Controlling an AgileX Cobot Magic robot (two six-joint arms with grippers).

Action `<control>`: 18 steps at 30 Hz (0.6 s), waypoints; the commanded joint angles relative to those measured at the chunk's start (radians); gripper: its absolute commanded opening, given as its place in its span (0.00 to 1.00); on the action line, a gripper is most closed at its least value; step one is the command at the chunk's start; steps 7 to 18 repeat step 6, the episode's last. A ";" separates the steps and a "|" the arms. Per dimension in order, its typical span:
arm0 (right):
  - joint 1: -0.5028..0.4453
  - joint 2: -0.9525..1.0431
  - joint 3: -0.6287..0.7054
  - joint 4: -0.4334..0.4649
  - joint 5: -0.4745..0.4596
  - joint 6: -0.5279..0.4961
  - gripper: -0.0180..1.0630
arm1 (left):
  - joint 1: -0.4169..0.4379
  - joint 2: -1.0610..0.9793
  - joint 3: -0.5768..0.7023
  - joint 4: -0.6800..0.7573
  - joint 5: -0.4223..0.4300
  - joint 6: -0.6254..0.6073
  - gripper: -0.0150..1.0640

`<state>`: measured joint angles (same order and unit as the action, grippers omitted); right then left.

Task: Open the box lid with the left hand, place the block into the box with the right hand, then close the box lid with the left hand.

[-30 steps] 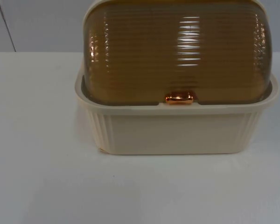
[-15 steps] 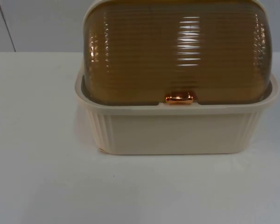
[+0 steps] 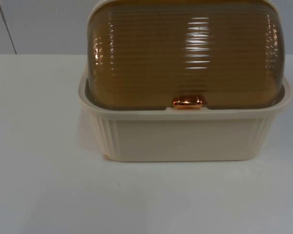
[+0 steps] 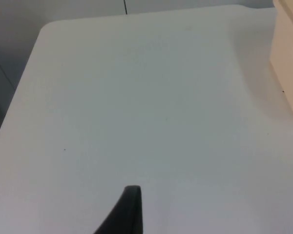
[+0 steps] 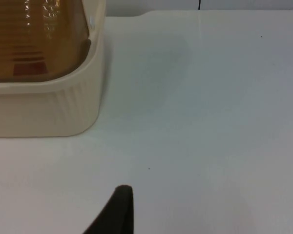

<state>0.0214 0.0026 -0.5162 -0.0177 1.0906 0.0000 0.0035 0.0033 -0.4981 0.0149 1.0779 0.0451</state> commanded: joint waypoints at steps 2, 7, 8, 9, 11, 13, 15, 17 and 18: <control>0.003 -0.003 0.001 0.003 -0.012 -0.010 0.99 | -0.002 -0.003 0.005 -0.003 -0.002 -0.006 0.99; 0.037 -0.003 0.001 0.001 -0.012 -0.010 0.99 | -0.002 -0.003 0.005 -0.003 -0.002 -0.006 0.99; 0.037 -0.003 0.001 0.001 -0.012 -0.010 0.99 | -0.002 -0.003 0.005 -0.003 -0.002 -0.006 0.99; 0.037 -0.003 0.001 0.001 -0.012 -0.010 0.99 | -0.002 -0.003 0.005 -0.003 -0.002 -0.006 0.99; 0.037 -0.003 0.001 0.001 -0.012 -0.010 0.99 | -0.002 -0.003 0.005 -0.003 -0.002 -0.006 0.99; 0.037 -0.003 0.001 0.001 -0.012 -0.010 0.99 | -0.002 -0.003 0.005 -0.003 -0.002 -0.006 0.99; 0.037 -0.003 0.001 0.001 -0.012 -0.010 0.99 | -0.002 -0.003 0.005 -0.003 -0.002 -0.006 0.99; 0.037 -0.003 0.001 0.001 -0.012 -0.010 0.99 | -0.002 -0.003 0.005 -0.003 -0.002 -0.006 0.99; 0.037 -0.003 0.001 0.001 -0.012 -0.010 0.99 | -0.002 -0.003 0.005 -0.003 -0.002 -0.006 0.99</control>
